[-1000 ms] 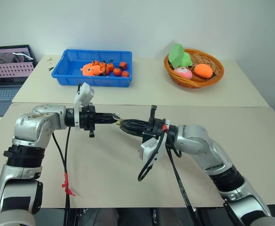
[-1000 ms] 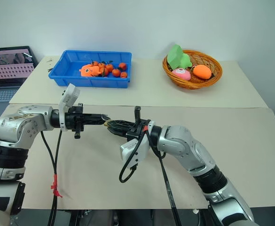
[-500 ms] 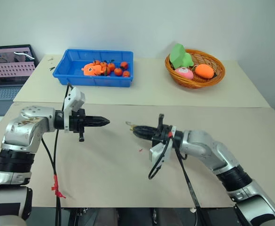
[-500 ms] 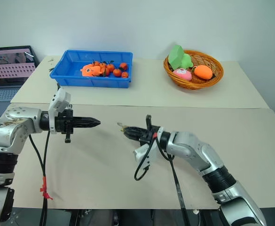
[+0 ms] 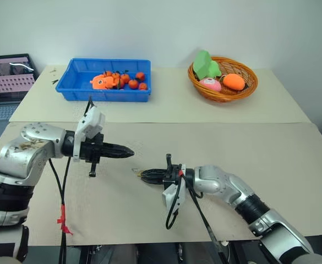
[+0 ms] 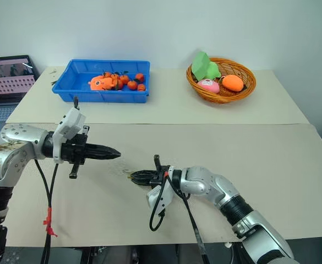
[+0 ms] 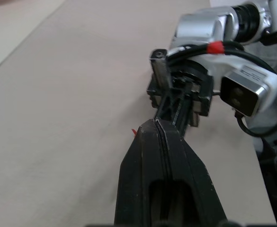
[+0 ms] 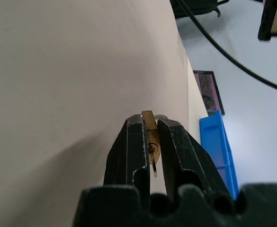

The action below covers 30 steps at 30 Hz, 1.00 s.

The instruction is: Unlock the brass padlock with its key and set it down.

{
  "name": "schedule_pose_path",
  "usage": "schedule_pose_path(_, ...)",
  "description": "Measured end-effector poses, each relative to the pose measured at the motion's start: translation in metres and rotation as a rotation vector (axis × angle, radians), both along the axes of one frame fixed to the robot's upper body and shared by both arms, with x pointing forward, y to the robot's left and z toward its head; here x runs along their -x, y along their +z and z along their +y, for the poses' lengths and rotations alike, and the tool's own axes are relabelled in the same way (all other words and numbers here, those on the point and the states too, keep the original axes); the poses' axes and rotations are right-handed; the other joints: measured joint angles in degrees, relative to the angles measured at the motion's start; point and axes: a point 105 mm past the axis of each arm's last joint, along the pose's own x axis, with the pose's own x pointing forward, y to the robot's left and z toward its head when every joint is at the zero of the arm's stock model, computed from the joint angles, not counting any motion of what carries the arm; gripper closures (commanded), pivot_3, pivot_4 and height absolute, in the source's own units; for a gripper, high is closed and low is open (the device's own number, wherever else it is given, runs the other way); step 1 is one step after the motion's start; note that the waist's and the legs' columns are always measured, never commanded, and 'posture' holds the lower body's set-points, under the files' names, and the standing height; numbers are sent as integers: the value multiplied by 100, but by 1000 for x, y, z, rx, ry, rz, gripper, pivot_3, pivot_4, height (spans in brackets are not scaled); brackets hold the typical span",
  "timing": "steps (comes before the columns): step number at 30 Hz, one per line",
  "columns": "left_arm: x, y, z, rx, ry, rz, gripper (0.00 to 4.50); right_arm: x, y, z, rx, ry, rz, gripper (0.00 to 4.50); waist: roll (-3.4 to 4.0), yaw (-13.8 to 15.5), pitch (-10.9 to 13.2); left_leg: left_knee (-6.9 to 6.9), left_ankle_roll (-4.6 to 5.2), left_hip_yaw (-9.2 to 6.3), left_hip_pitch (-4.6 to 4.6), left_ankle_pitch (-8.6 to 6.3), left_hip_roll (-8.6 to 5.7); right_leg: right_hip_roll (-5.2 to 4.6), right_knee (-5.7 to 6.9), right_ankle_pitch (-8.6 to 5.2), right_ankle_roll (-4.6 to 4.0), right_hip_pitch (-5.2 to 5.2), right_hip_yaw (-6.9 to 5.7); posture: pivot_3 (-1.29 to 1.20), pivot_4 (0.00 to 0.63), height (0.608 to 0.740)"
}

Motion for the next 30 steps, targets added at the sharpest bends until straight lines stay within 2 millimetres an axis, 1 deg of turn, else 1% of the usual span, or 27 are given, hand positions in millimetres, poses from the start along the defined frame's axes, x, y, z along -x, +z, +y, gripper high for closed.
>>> schedule_pose_path(4,4,-3,5,-19,-3,21,4467,-3,-14,-6,60,-45,144,4330,0,2,0,0,0,-1,7,0,0,0,0,-1,-1,9,0,0,150,740)
schedule_pose_path(9,6,-3,7,-25,-11,22,4467,-1,-13,-7,65,-73,283,4330,0,7,0,0,0,-1,15,0,0,0,-2,-1,0,19,-1,0,150,740)
schedule_pose_path(14,11,-6,10,-56,-39,14,4467,-3,-12,-7,71,-89,322,4330,0,14,0,0,0,1,34,0,0,0,-4,-3,0,36,-2,0,150,740)
schedule_pose_path(15,13,-10,15,-94,-42,7,4467,-3,-12,-7,71,-91,327,4330,1,12,0,-1,0,2,43,-1,0,0,-5,-4,-1,46,-2,0,150,740)
schedule_pose_path(17,15,-15,19,-121,-47,4,4467,-3,-12,-8,67,-96,334,4330,0,16,0,-2,0,2,47,-1,1,-1,-6,-5,-3,51,-2,0,150,740)
schedule_pose_path(20,21,-36,29,-199,-71,2,4467,-6,-12,-8,60,-116,363,4330,0,32,0,-2,0,4,61,-1,2,-2,-5,-6,-6,60,-3,0,150,740)
schedule_pose_path(22,21,-42,32,-223,-76,-1,4467,-7,-11,-8,52,-126,377,4330,0,45,0,-2,0,4,63,-1,3,-1,-5,-6,-6,61,-4,0,150,740)
schedule_pose_path(25,19,-44,35,-234,-73,-15,4467,-8,-11,-8,46,-135,389,4330,0,42,0,-2,0,6,65,-1,4,-1,-4,-6,-6,62,-3,0,150,740)
schedule_pose_path(27,19,-44,35,-234,-76,-19,4500,-8,-11,-8,44,-140,395,3508,0,40,0,-2,0,6,65,-1,4,-1,-4,-6,-5,62,-3,0,150,740)
schedule_pose_path(28,19,-44,34,-234,-80,-27,4500,-9,-12,-9,44,-149,401,3418,0,39,0,-2,0,6,65,-1,4,-1,-4,-6,-5,62,-3,0,150,740)
schedule_pose_path(29,19,-44,34,-235,-83,-33,4500,-10,-15,-11,49,-168,418,2935,0,40,0,-2,0,6,64,-1,4,-1,-4,-6,-5,61,-3,0,150,740)
schedule_pose_path(30,19,-44,34,-236,-82,-33,4500,-10,-18,-13,53,-180,434,2706,0,42,0,-2,0,6,63,-1,4,-1,-4,-6,-5,60,-3,0,150,740)
